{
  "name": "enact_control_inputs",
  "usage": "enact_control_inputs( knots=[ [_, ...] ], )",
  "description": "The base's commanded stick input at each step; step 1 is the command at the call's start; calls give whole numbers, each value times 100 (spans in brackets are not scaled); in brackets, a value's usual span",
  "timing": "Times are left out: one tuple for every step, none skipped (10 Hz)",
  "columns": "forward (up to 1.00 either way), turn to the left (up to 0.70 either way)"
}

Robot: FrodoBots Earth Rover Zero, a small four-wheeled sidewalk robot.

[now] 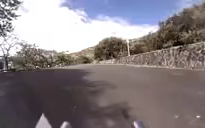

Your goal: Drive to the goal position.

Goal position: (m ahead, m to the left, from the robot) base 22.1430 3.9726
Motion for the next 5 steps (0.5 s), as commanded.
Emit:
enact_control_inputs(
  knots=[
    [85,0],
    [85,0],
    [85,0],
    [85,0],
    [85,0]
  ],
)
